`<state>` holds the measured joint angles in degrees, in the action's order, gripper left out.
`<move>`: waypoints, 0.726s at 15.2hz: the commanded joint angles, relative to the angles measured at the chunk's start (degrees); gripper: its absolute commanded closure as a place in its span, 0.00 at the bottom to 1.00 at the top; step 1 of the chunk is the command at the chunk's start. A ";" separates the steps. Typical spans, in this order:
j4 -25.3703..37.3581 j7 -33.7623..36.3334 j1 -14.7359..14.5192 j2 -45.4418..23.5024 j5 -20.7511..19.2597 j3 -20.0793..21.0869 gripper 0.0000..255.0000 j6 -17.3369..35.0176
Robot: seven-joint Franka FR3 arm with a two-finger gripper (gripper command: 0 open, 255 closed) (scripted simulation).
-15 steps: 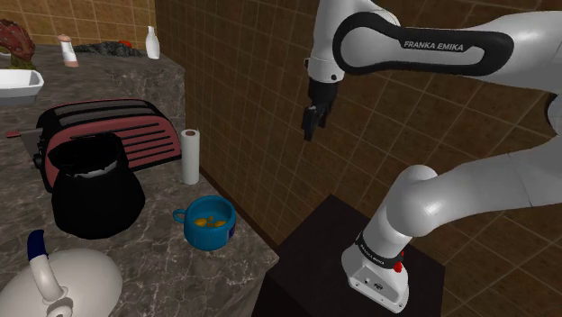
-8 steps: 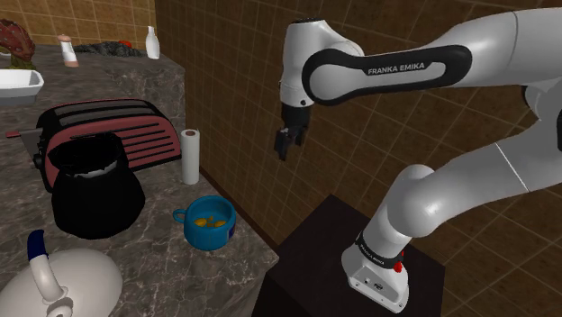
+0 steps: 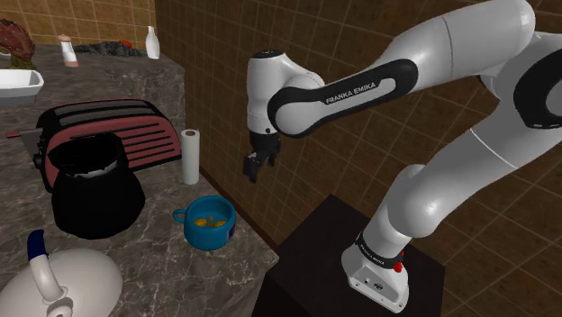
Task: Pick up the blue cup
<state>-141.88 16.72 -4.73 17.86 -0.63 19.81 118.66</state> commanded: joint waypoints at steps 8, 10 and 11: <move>7.60 12.29 -0.63 -20.49 -8.12 5.00 0.00 11.23; 9.01 14.01 -1.14 -23.19 -9.65 5.07 0.00 12.15; 8.84 14.38 -1.19 -23.82 -10.11 4.98 0.00 12.86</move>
<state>-133.12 30.55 -5.85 -5.01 -10.11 24.85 130.74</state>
